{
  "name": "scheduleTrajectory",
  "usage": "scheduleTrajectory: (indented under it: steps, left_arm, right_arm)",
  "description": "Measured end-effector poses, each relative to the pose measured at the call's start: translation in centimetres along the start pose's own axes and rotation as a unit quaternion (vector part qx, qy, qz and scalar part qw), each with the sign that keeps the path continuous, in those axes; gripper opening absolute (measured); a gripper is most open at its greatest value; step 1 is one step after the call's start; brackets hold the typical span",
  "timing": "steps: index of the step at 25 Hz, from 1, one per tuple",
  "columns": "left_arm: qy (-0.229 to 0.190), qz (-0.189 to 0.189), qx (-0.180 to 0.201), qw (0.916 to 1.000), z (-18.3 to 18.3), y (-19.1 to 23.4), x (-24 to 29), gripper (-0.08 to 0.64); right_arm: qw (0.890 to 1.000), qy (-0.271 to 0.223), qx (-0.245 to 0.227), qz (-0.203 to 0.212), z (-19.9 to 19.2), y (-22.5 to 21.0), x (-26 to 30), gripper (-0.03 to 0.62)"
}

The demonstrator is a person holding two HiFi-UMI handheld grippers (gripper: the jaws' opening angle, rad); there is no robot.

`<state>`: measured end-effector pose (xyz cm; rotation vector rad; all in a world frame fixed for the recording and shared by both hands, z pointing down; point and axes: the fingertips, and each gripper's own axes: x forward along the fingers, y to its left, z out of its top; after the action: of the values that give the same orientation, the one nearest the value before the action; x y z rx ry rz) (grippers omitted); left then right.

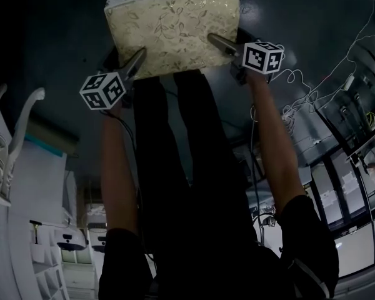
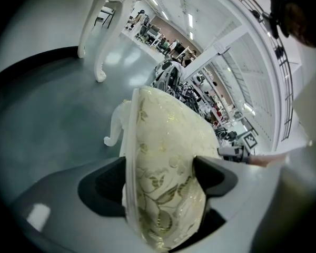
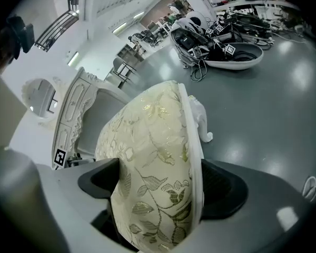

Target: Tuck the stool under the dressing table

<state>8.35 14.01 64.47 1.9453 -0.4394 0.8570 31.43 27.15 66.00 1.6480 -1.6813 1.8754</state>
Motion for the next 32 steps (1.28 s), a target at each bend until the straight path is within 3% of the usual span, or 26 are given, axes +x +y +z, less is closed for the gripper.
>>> scheduleTrajectory:
  steps: [8,20,24,32]
  left_arm:
    - [-0.016,0.001,-0.022,0.9996,-0.3,-0.1,-0.3,0.405]
    - [-0.047,0.018,-0.079,0.9956,-1.0,-1.4,-1.1,0.402]
    - [-0.068,0.027,-0.087,0.9935,1.5,-4.4,-5.8,0.402]
    - [-0.150,0.051,-0.102,0.9821,6.3,-5.0,-22.7,0.397]
  right_arm:
    - [1.000,0.003,-0.008,0.005,0.3,0.2,-0.6,0.463]
    - [0.998,0.054,-0.033,0.010,2.5,0.7,-1.4,0.459]
    - [0.998,0.058,-0.034,0.015,4.5,4.9,-5.1,0.459]
    - [0.994,0.073,-0.076,0.040,7.5,21.4,-8.1,0.453]
